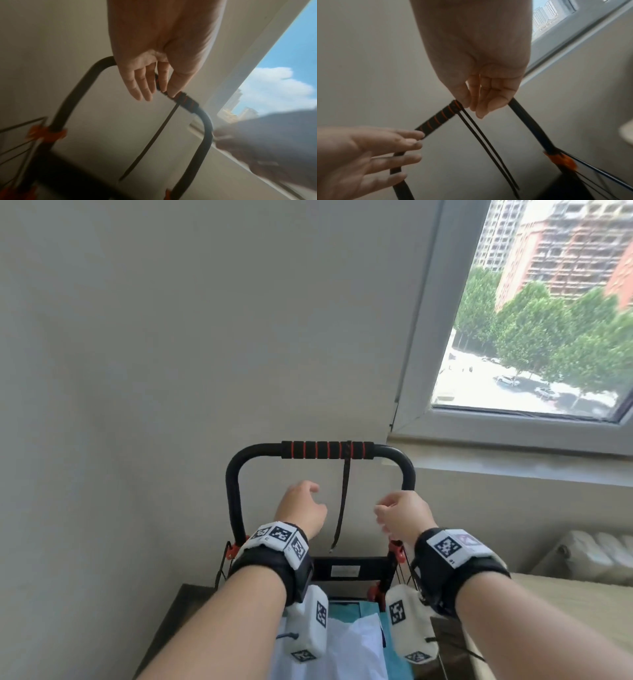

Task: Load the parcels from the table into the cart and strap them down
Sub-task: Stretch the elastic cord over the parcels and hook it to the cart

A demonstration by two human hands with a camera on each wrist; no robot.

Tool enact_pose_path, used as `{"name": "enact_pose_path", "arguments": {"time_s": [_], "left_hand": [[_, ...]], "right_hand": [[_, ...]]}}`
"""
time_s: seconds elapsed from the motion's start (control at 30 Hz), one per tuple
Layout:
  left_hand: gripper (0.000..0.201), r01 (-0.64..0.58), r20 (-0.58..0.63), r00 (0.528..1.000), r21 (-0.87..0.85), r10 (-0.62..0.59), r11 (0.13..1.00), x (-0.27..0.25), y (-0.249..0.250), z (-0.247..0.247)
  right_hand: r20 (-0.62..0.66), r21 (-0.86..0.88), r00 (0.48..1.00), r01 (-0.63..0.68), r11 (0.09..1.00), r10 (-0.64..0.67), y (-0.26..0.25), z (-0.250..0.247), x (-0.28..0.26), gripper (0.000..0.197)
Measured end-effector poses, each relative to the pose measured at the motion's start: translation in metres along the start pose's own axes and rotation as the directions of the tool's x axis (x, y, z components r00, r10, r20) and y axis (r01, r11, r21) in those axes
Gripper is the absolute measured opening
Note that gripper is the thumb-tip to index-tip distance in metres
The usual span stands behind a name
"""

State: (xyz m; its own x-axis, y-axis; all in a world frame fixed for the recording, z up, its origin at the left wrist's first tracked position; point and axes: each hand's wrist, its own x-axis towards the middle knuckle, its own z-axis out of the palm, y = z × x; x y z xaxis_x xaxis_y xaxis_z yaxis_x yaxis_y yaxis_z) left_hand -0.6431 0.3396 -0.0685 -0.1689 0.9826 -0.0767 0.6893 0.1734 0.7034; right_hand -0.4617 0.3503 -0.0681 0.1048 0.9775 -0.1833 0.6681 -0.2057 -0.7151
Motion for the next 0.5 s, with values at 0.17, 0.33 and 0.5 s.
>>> {"name": "enact_pose_path", "arguments": {"time_s": [0.17, 0.33, 0.5], "left_hand": [[0.043, -0.223, -0.068, 0.971, 0.076, 0.228, 0.972, 0.054, 0.030, -0.012], [0.058, -0.308, 0.077, 0.951, 0.201, 0.299, 0.930, 0.092, 0.035, -0.003], [0.066, -0.308, 0.155, 0.949, 0.275, 0.274, 0.911, 0.113, 0.017, 0.002]], "right_hand": [[-0.016, 0.077, 0.997, 0.074, 0.994, -0.073, -0.054, -0.005, 0.043, 0.006], [0.088, 0.285, 0.996, -0.021, 0.958, -0.005, -0.068, 0.005, 0.070, 0.018], [0.176, 0.573, 0.978, -0.196, 0.796, 0.114, -0.069, 0.020, 0.086, 0.032]]}}
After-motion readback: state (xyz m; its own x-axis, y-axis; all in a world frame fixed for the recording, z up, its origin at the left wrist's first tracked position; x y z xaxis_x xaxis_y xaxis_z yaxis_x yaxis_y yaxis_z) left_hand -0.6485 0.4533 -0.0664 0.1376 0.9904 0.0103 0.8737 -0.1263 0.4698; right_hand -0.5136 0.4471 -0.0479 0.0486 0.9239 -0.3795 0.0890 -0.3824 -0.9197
